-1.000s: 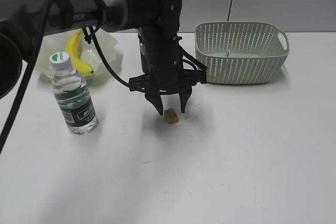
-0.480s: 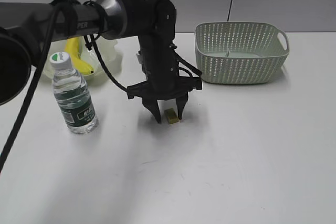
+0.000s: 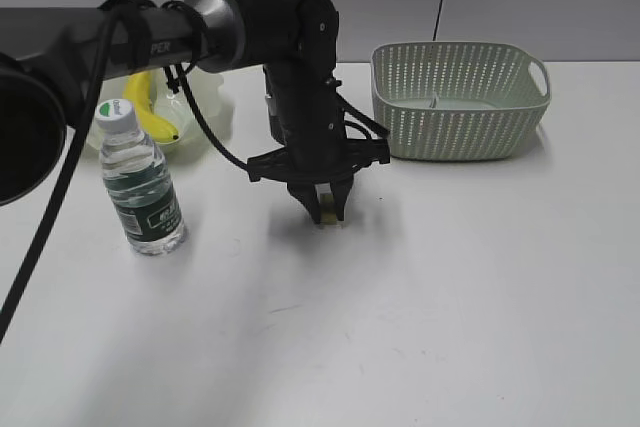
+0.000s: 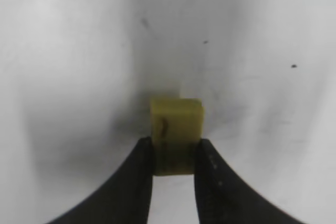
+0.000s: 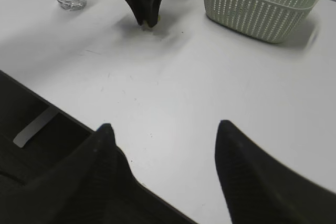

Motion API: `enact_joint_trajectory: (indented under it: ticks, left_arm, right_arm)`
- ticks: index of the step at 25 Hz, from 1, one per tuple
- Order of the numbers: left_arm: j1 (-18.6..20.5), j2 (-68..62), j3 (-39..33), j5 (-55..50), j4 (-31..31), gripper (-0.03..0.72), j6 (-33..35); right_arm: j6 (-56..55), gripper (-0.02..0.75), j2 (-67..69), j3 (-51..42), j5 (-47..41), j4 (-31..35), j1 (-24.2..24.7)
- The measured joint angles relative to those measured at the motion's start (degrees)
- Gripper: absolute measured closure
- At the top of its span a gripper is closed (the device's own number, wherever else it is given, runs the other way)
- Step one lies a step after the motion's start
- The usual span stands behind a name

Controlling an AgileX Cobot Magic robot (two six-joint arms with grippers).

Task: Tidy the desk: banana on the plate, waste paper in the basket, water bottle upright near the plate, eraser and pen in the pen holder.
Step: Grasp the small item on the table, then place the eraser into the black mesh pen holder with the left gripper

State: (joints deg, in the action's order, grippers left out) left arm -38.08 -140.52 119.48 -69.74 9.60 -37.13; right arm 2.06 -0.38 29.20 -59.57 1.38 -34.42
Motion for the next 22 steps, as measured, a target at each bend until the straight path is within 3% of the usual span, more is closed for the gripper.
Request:
enact_joint_trajectory:
  ticks: [7,15,22]
  left_arm:
    - [0.0,3.0,7.4,-0.1,0.8,0.510,1.1]
    - [2.5,6.4,15.1,0.0,-11.2,0.510,1.3]
    - [6.2,5.1,15.2,5.8,-13.0,0.510,1.3]
  right_arm:
    - [0.0,0.264,0.0,0.0,0.0,0.0,0.0]
    - [0.0,0.264,0.0,0.0,0.0,0.0,0.0]
    - [0.0,0.264,0.0,0.0,0.0,0.0,0.0]
